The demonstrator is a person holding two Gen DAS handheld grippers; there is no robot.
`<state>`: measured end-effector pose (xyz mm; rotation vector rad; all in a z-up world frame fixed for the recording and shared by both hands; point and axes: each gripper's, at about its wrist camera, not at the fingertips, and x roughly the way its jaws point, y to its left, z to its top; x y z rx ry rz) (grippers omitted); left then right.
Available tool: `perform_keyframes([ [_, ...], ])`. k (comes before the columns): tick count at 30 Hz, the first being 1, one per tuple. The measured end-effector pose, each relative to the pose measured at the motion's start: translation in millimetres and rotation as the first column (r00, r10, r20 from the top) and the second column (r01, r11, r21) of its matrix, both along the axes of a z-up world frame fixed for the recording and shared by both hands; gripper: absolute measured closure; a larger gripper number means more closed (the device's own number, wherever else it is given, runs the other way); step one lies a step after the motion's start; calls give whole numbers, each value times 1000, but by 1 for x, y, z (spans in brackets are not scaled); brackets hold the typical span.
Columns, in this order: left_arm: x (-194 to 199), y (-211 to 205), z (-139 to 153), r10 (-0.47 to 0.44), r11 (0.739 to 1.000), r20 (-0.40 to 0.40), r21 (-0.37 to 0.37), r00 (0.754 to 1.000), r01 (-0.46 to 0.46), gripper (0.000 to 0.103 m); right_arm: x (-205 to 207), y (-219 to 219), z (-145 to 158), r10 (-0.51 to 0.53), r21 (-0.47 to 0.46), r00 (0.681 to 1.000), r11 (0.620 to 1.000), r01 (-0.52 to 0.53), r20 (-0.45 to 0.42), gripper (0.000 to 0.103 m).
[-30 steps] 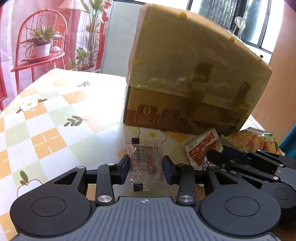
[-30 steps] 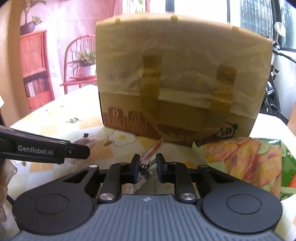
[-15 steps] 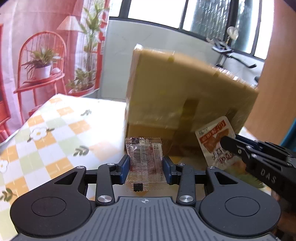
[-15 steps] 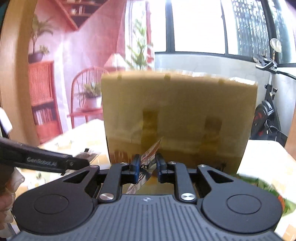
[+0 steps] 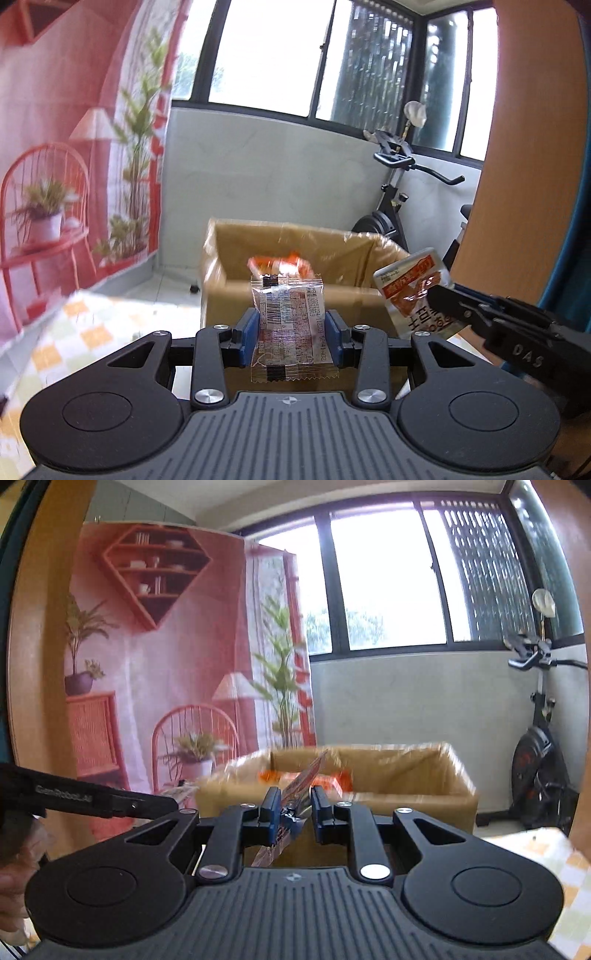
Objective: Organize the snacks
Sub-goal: 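Lift both held packets up over the open cardboard box, then open both tools to drop the packets into the box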
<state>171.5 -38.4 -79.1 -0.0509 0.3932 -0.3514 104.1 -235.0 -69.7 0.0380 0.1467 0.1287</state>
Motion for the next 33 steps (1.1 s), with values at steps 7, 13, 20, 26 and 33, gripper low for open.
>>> perform_keyframes([
  [7, 36, -27, 20, -24, 999, 23, 37, 999, 23, 62, 21, -32, 26, -55, 49, 998, 997, 53, 43, 84],
  [13, 74, -42, 27, -13, 999, 28, 40, 1000, 12, 62, 67, -48, 35, -89, 24, 996, 996, 88, 24, 84],
  [20, 111, -43, 19, 22, 997, -26, 69, 999, -20, 61, 114, -67, 27, -115, 35, 989, 992, 119, -97, 83],
  [26, 113, -33, 10, 15, 998, -58, 69, 998, -11, 42, 115, -76, 18, -165, 49, 976, 984, 173, -142, 64],
  [33, 81, -8, 6, -19, 999, -42, 30, 999, 21, 39, 77, -80, 19, -172, 42, 980, 983, 177, -98, 63],
])
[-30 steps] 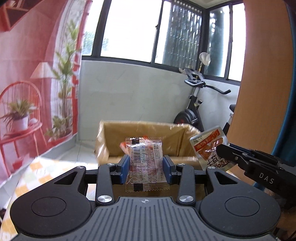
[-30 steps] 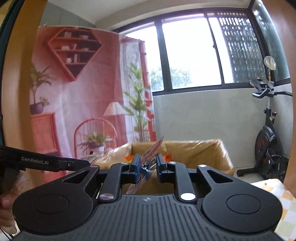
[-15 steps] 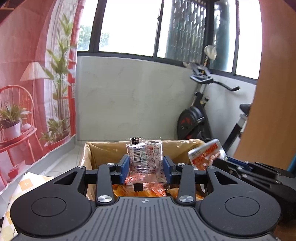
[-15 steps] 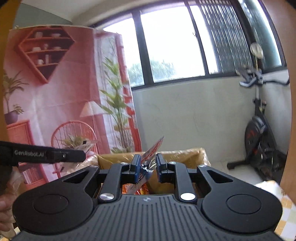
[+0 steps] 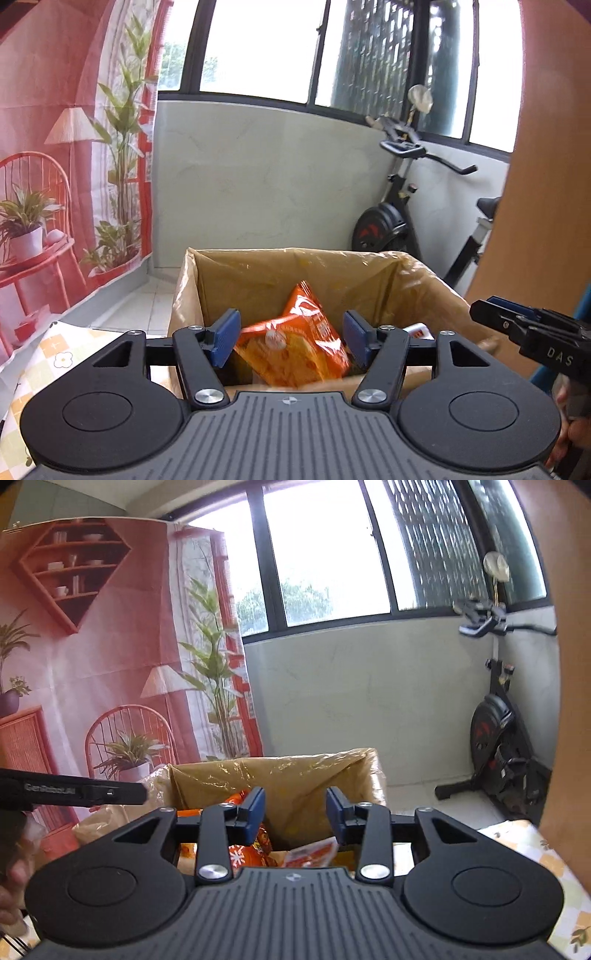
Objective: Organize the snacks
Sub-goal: 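Open both tools to drop the packets into the box, then move both tools down to the green chip bag and close on it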
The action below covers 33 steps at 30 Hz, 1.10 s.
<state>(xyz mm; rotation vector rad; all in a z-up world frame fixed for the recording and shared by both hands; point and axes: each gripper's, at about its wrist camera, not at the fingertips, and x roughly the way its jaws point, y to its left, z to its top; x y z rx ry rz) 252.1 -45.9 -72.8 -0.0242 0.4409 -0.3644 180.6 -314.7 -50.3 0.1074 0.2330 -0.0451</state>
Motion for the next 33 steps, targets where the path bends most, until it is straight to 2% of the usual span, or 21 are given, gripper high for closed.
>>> perform_keyframes([
  [1, -6, 1, 0, -6, 1000, 2, 6, 1000, 6, 38, -8, 2, 0, -3, -6, 1000, 1000, 3, 5, 63],
  [5, -22, 3, 1, -24, 1000, 7, -8, 1000, 24, 38, -37, -2, -4, -4, 4, 1000, 1000, 4, 20, 51],
  [10, -41, 0, -6, -43, 995, -6, -87, 999, 42, 38, -62, -4, -11, -17, -17, 1000, 1000, 17, -3, 50],
  [16, -56, -12, -33, -113, 984, -58, -143, 992, 104, 38, -80, -14, -41, -64, -27, 994, 998, 62, -92, 50],
  [20, -54, -26, -56, -150, 982, -129, -136, 980, 132, 38, -85, -22, -66, -89, -15, 983, 996, 88, -163, 47],
  [23, -47, -39, -72, -154, 982, -182, -135, 971, 131, 38, -87, -35, -82, -120, 12, 970, 992, 125, -210, 42],
  [26, -41, -57, -87, -171, 982, -212, -121, 962, 148, 38, -90, -53, -97, -164, 75, 955, 979, 188, -248, 42],
  [29, -41, -76, -105, -174, 984, -233, -82, 957, 159, 38, -92, -67, -110, -154, 133, 943, 971, 200, -296, 42],
  [33, -39, -88, -131, -196, 979, -312, -107, 930, 171, 38, -99, -73, -125, -127, 174, 941, 967, 188, -314, 42],
])
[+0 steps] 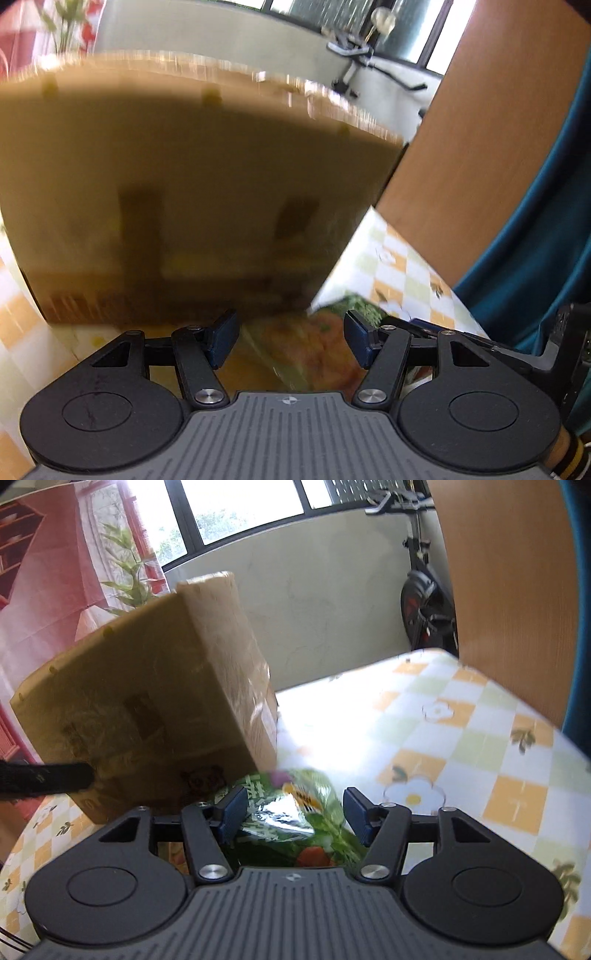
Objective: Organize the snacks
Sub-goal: 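Move both tools down to the green chip bag and close on it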
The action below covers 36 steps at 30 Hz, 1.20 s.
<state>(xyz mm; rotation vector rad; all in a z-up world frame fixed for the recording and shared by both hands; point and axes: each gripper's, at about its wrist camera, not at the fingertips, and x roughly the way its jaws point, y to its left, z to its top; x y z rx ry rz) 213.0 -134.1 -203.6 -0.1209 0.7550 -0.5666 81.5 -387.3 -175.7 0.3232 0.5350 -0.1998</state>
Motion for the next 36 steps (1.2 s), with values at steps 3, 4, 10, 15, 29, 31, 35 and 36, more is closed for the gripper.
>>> perform_keyframes([
  [3, 2, -5, -16, 8, 1000, -28, 26, 1000, -7, 38, -7, 0, -12, -15, 29, 1000, 999, 15, 8, 40],
  [4, 4, -6, -21, 10, 1000, -37, 29, 999, -9, 38, -10, 0, -14, -13, 46, 1000, 999, 12, 20, 40],
  [10, -3, -4, -39, 27, 999, -98, -15, 995, -29, 38, -19, 7, -20, 13, 75, 999, 997, -17, 48, 39],
  [15, -10, -11, -45, 22, 1000, -96, -9, 995, -23, 37, -22, 11, -22, 5, 65, 998, 998, -9, 62, 39],
  [29, -19, -5, -54, 31, 998, -147, -41, 989, -38, 29, -26, 17, -23, -6, 53, 997, 999, 3, 71, 33],
  [31, -18, -3, -56, 33, 997, -163, -60, 986, -43, 28, -26, 18, -24, -21, 42, 998, 999, 18, 57, 24],
  [35, -18, 0, -59, 37, 996, -177, -74, 983, -51, 28, -28, 15, -27, -28, 80, 998, 997, 24, 58, 24],
  [36, -18, 0, -60, 36, 995, -185, -83, 982, -52, 28, -28, 13, -28, -25, 93, 998, 995, 20, 58, 24],
])
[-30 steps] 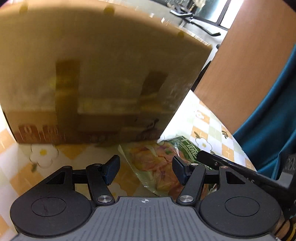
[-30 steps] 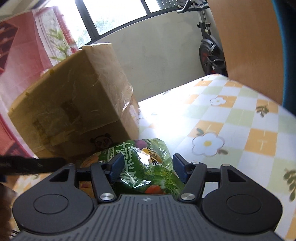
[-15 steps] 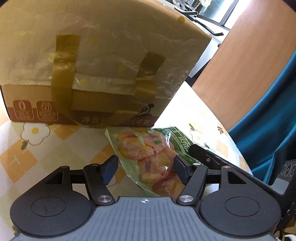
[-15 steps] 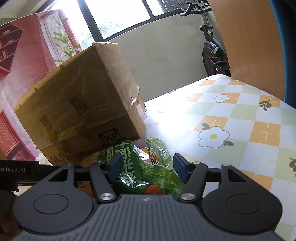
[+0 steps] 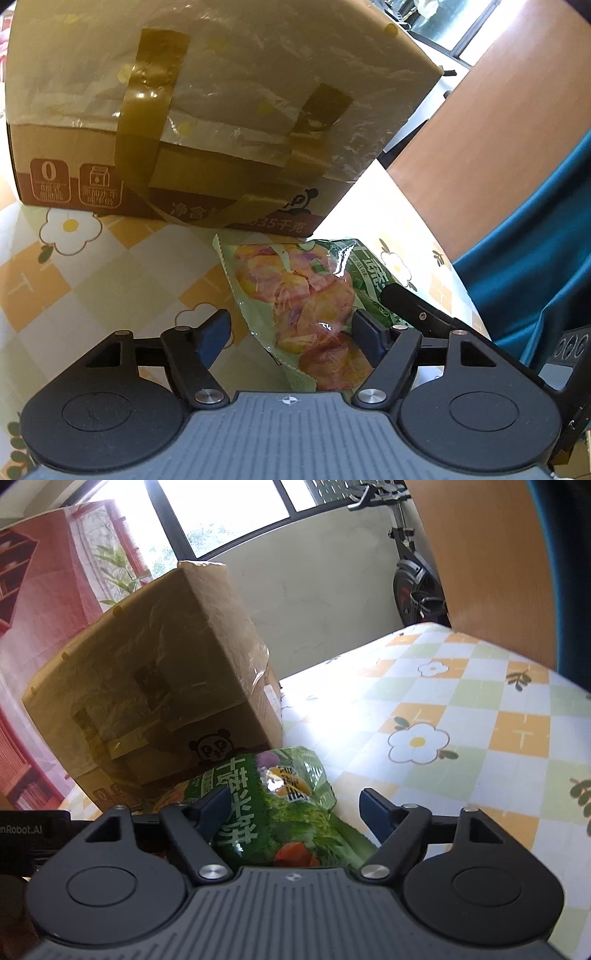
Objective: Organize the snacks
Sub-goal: 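Move both tools down to the green chip bag and close on it, then carry the green chip bag with both tools up over the box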
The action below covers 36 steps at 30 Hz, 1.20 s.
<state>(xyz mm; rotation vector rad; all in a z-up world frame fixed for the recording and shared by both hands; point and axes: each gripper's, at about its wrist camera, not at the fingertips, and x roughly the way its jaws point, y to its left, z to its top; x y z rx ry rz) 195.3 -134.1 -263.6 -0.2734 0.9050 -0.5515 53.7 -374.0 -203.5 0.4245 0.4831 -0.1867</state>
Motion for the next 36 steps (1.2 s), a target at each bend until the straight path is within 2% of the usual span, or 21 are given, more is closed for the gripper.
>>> perform_keyframes([
  [3, 0, 4, -4, -1, 999, -28, -33, 1000, 0, 28, -1, -4, -2, 6, 46, 1000, 999, -6, 2, 24],
  [7, -2, 4, -7, -15, 999, -33, -48, 999, 13, 29, -3, -2, -1, 21, 58, 1000, 998, -20, -1, 24],
  [10, -4, 5, -9, -25, 998, -31, -53, 999, 24, 37, -2, 3, -1, 56, 76, 998, 996, -55, -10, 24],
  [13, -8, 4, -6, -37, 999, -2, -27, 999, 37, 43, -2, 11, 2, 74, 37, 997, 997, -74, -19, 24],
  [18, -12, 5, 0, -31, 1000, 24, 6, 999, 31, 45, -1, 12, 2, 88, 51, 996, 995, -87, -34, 25],
  [20, -13, 3, 4, -28, 999, 49, 41, 998, 26, 47, -1, 15, 3, 99, 54, 994, 994, -97, -44, 31],
  [22, -13, 4, 7, -26, 998, 57, 62, 998, 22, 47, 0, 20, 3, 115, 68, 991, 991, -111, -62, 33],
  [25, -15, 14, 10, -9, 998, 49, 57, 999, 6, 50, -1, 29, 4, 142, 88, 987, 987, -136, -76, 36],
  [31, -30, 37, 31, 16, 999, 92, 41, 996, -19, 51, -4, 47, 12, 170, 130, 982, 979, -158, -80, 39],
  [36, -41, 61, 62, 15, 1000, 165, -11, 986, -14, 51, -7, 68, 41, 204, 78, 978, 976, -201, -31, 40],
])
